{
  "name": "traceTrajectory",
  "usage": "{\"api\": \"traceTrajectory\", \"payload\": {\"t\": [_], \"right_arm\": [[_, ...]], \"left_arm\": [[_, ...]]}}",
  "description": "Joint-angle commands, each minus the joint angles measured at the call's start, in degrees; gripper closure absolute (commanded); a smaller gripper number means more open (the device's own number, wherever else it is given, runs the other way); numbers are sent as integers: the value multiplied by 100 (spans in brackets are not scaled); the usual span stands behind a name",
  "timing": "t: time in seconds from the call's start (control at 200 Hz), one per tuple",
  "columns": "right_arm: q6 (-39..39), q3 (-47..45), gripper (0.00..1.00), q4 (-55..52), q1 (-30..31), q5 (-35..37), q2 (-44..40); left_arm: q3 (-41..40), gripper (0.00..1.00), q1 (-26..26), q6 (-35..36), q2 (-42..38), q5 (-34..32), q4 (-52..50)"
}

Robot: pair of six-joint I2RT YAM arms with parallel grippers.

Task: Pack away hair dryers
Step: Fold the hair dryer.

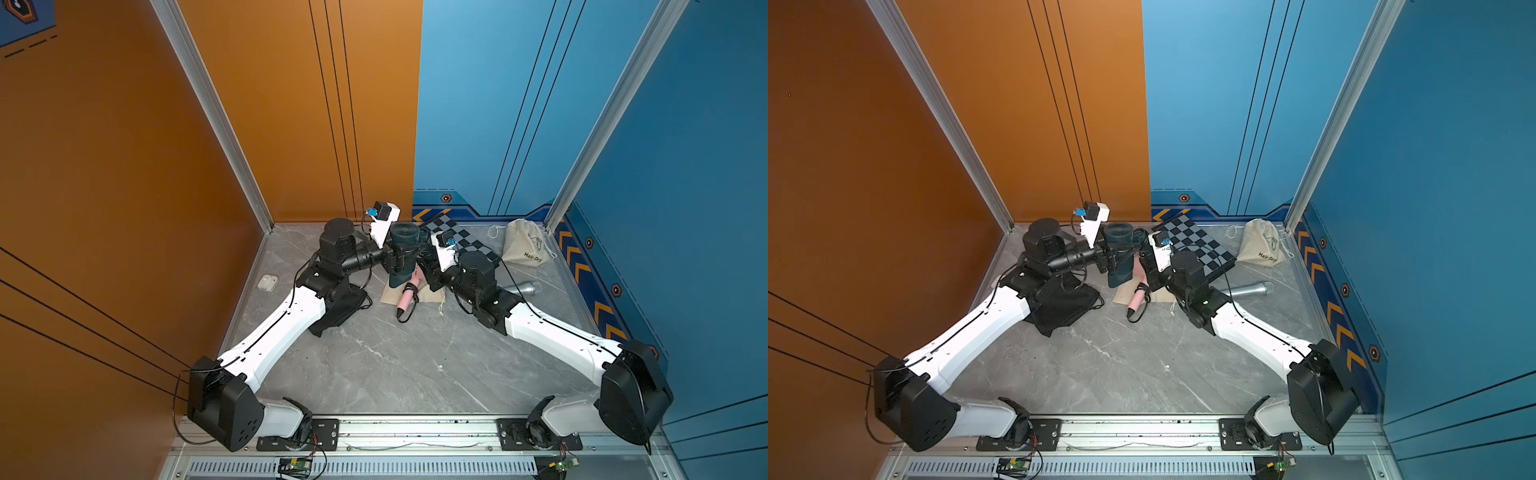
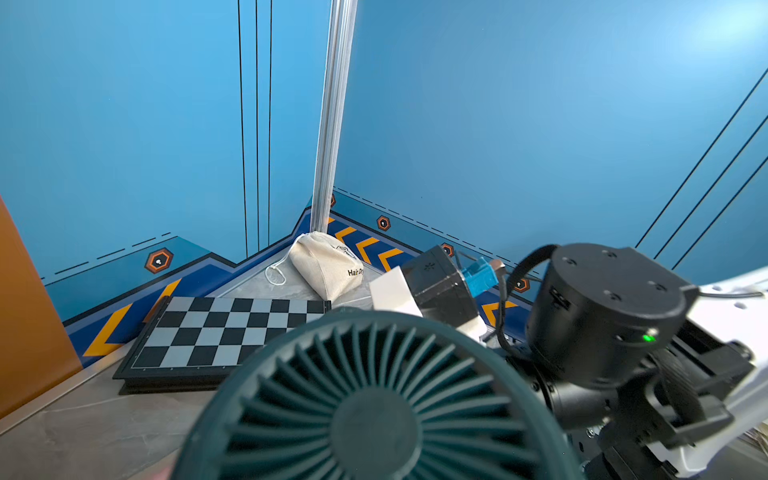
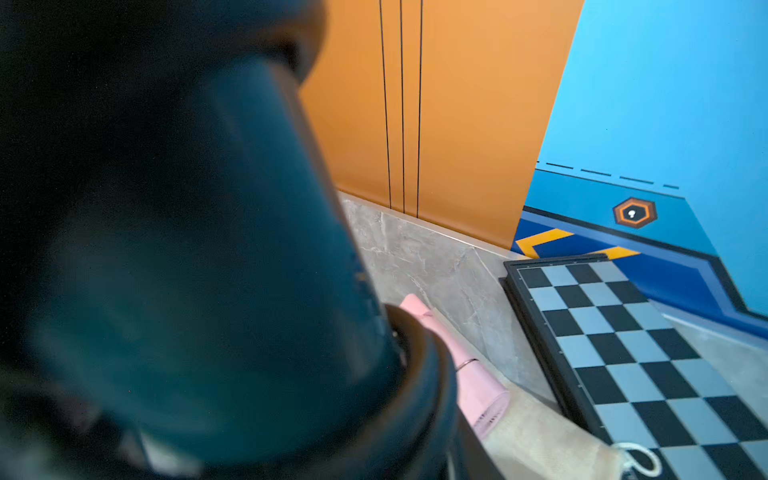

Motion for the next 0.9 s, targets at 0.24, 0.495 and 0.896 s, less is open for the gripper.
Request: {"api": "traceTrajectory", "payload": {"t": [0.24,0.495,0.896], "right_arm": [[1937,485,61,1319,470,-352,-39],[1522,480,36,424,344,-382,-511],[1333,-51,42,-1143,-235,-257,-1484]], "left_arm": [[-446,88,-204,135,98,-340,495],[-532,88,-95,87,-9,-266,543],[-500,89,191,-155,7,-53,692]]}}
